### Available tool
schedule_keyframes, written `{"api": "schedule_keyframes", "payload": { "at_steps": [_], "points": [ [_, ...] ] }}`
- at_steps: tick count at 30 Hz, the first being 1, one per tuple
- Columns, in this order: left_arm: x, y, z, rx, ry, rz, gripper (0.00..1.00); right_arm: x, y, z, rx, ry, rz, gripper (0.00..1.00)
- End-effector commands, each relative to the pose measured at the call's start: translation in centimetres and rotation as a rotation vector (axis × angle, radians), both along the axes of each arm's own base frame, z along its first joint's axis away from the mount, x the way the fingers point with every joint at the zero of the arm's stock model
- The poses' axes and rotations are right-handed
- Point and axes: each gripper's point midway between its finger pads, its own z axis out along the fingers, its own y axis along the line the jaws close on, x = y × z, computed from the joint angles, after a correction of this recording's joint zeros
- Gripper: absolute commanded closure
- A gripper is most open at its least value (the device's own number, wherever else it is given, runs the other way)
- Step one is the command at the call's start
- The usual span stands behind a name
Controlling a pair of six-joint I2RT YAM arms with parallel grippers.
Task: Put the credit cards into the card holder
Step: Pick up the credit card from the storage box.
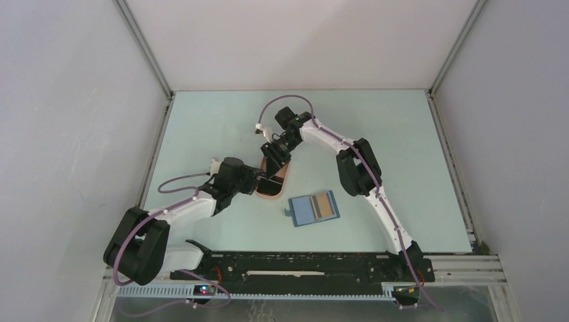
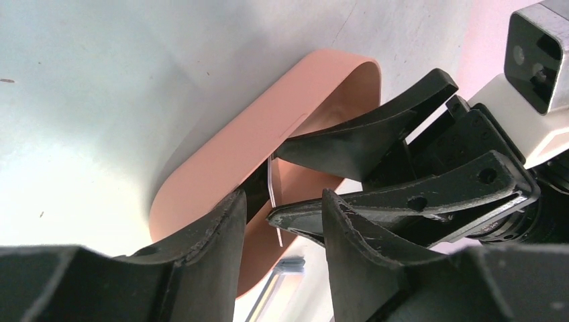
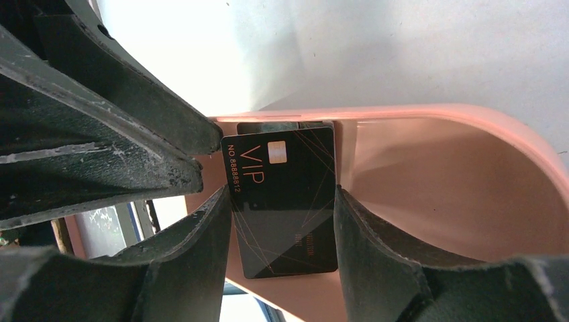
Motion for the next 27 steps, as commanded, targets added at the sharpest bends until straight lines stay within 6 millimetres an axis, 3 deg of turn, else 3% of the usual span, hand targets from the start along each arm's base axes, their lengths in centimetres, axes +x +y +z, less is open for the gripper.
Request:
{"api": "schedule_keyframes", "payload": {
  "at_steps": [1,18,27],
  "points": [
    [1.2,0.0,1.6,-0.003,-0.032,0.032,0.50,0.3,0.2,4.7,0.073,-0.046,-0.009,0.58],
    [2.4,-1.2,2.2,-0.012,-0.045,0.000,0.58,-0.7,0.6,7.5,0.122,-0.064,0.012,0.58],
    [2.8,-2.2,3.4,-0.050,-0.079,-0.030,0.75,-1.0,1.0,7.7,0.106,-0.096,0.004,0.58]
  ]
}}
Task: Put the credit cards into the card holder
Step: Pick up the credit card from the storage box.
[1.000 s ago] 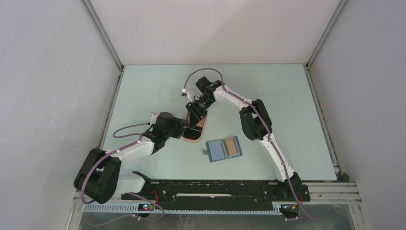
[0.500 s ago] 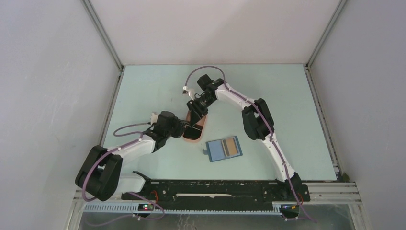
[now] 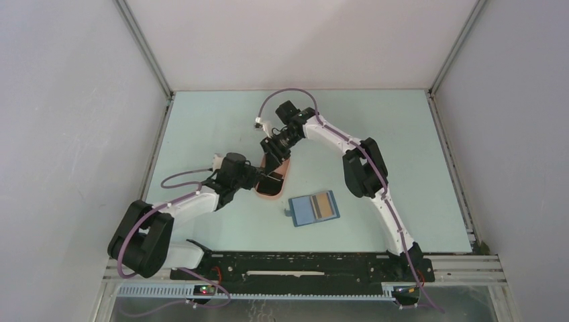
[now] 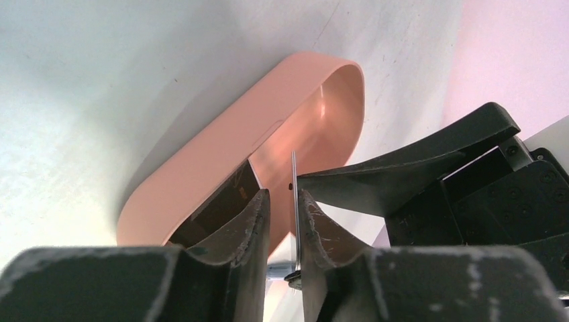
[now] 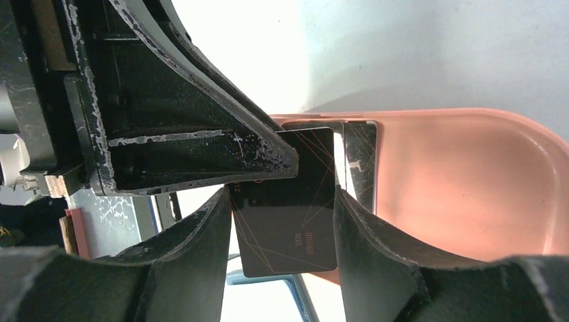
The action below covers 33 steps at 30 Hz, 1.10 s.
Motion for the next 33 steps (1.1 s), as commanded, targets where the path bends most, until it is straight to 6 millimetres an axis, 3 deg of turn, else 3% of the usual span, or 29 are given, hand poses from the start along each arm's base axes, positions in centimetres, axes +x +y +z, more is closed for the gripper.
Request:
{"api": "schedule_keyframes", "payload": {
  "at_steps": [1,4,6,12,15,19,22,24,26,28,30,33],
  "points": [
    [1.7,-1.6,3.2,-0.057,-0.087,-0.029,0.79,-0.3,0.7,3.7,0.044,-0.062,-0.012,0.57],
    [1.7,-2.0,3.5,-0.070,-0.106,-0.049,0.99,-0.6,0.8,3.8,0.048,-0.063,-0.009,0.56],
    [1.7,-2.0,3.5,-0.058,-0.120,-0.064,1.00,-0.8,0.8,4.2,0.054,-0.067,0.000,0.51],
    [1.2,-1.1,2.4,0.050,-0.163,-0.129,1.00,-0.7,-1.7,6.4,0.048,-0.158,0.037,0.18],
    [0.9,-0.6,2.6,0.106,-0.206,-0.171,1.00,-1.3,-3.3,7.5,0.026,-0.235,0.086,0.13],
    [0.7,-0.1,4.6,0.201,-0.312,-0.248,1.00,-2.4,-5.3,8.9,-0.001,-0.316,0.141,0.13],
    [0.3,-0.4,7.2,0.274,-0.459,-0.361,1.00,-1.4,-6.8,10.6,-0.013,-0.432,0.129,0.15],
    [-0.6,-0.7,8.6,0.328,-0.563,-0.455,1.00,0.2,-7.5,13.0,0.007,-0.553,0.077,0.15],
    [-1.3,-0.7,9.9,0.397,-0.650,-0.519,1.00,3.3,-8.3,16.0,0.023,-0.730,-0.050,0.01],
    [-1.8,-0.2,11.0,0.473,-0.715,-0.558,1.00,5.2,-9.1,17.1,0.064,-0.821,-0.148,0.00],
    [-2.3,0.2,12.3,0.544,-0.781,-0.590,1.00,6.6,-9.2,17.7,0.070,-0.791,-0.226,0.00],
    [-2.9,0.6,14.0,0.653,-0.896,-0.632,1.00,3.0,-7.7,16.6,0.175,-0.506,-0.016,0.09]
  ]
}}
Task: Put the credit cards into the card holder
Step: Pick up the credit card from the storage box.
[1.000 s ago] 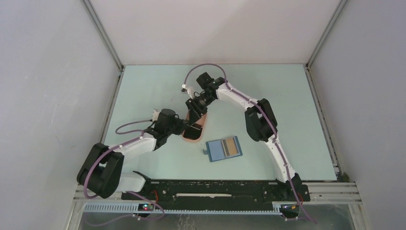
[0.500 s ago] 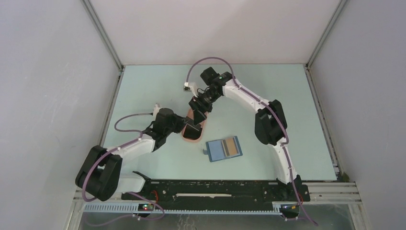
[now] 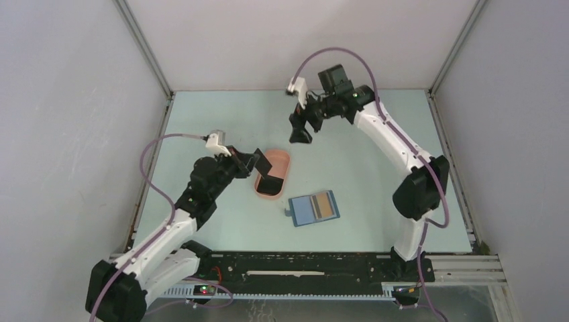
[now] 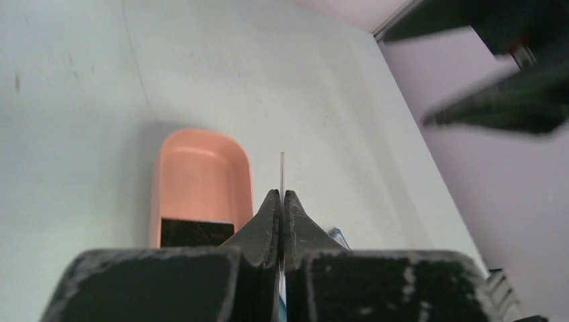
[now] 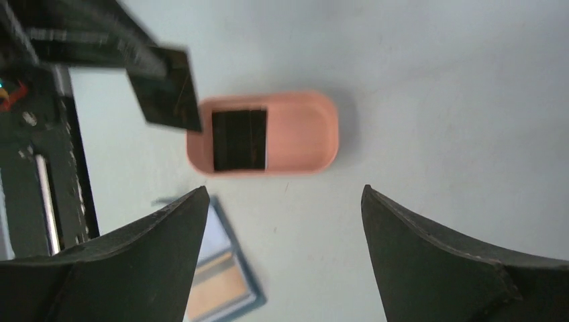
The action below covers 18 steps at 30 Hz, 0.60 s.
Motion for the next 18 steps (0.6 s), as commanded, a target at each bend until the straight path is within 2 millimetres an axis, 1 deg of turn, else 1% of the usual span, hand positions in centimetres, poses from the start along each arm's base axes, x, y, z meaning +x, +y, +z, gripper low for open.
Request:
{"api": "schedule_keyframes", "payload": {
  "at_steps": [1,3,4,5,6,7,10,11,13,14,16,18],
  "points": [
    [-1.0,0.7,1.3,0.228,-0.244,-0.096,1.00,-1.4,2.5,0.7,0.147,0.211,0.194,0.06],
    [-1.3,0.9,1.8,0.285,-0.325,-0.116,1.00,-3.1,3.2,0.3,0.206,0.260,0.287,0.04],
    [-1.5,0.7,2.0,0.303,-0.361,-0.141,1.00,-3.5,3.3,0.1,0.219,0.245,0.309,0.04],
    [-1.7,0.4,2.3,0.313,-0.388,-0.165,1.00,-3.5,3.5,-0.2,0.214,0.212,0.308,0.03],
    [-1.9,0.1,2.4,0.323,-0.409,-0.189,1.00,-2.9,3.7,-0.5,0.191,0.171,0.282,0.02],
    [-2.0,-0.2,2.4,0.337,-0.418,-0.213,1.00,-1.7,3.8,-1.1,0.163,0.133,0.244,0.02],
    [-2.4,-1.0,1.9,0.366,-0.430,-0.283,1.00,2.2,2.7,-4.2,0.061,0.090,0.165,0.02],
    [-2.5,-1.1,1.7,0.367,-0.427,-0.292,1.00,3.5,2.2,-6.2,0.008,0.097,0.137,0.02],
    [-2.6,-1.0,1.5,0.360,-0.420,-0.292,1.00,5.3,1.7,-9.7,-0.102,0.085,0.110,0.05],
    [-2.7,-0.9,1.4,0.355,-0.418,-0.283,1.00,6.0,1.7,-11.1,-0.141,0.079,0.096,0.07],
    [-3.0,-0.5,1.2,0.344,-0.411,-0.263,1.00,6.7,2.2,-13.0,-0.187,0.069,0.067,0.09],
    [-3.4,-0.1,1.0,0.329,-0.406,-0.245,1.00,7.6,3.3,-13.6,-0.208,0.033,0.016,0.09]
  ]
}}
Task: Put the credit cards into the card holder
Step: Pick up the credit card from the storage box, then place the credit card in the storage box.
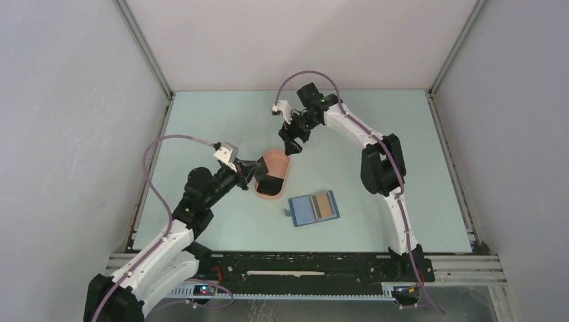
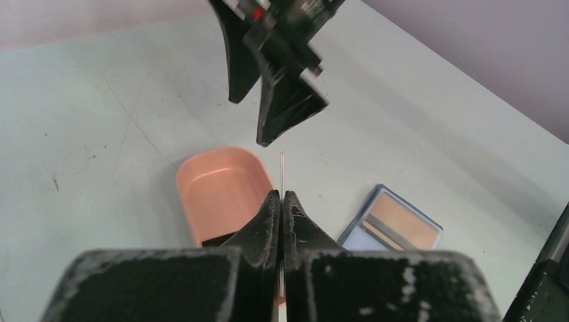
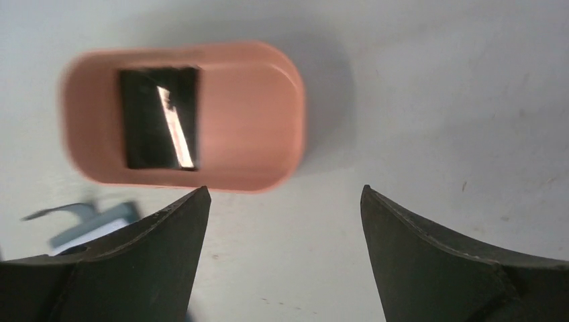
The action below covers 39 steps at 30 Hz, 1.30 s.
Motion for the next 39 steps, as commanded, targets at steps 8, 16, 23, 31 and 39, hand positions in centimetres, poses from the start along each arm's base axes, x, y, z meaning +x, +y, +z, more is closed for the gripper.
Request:
{"api": "schedule_keyframes", "payload": {
  "at_steps": [8,16,23,31,39],
  "points": [
    [-2.3,1.5,-0.1,-0.083,-0.021,0.039,1.00,4.4,2.6,-4.7,-0.177,-0.143,-0.180,0.15],
    [-2.9,2.0,0.6,-0.152,-0.016,0.061,1.00,2.3,3.6,-7.8,-0.210,-0.075,-0.180,0.44],
    [-2.8,2.3,0.8,-0.260,0.042,0.107,1.00,2.7,1.2,-6.0,-0.172,-0.119,-0.366,0.93],
    [-2.1,2.6,-0.4,-0.532,0.190,0.185,1.00,1.8,-3.2,-3.6,-0.132,-0.130,-0.750,1.00],
    [-0.2,2.1,-2.6,-0.732,0.363,0.263,1.00,-0.5,-4.3,-8.0,-0.147,0.194,-1.037,0.92]
  ]
}}
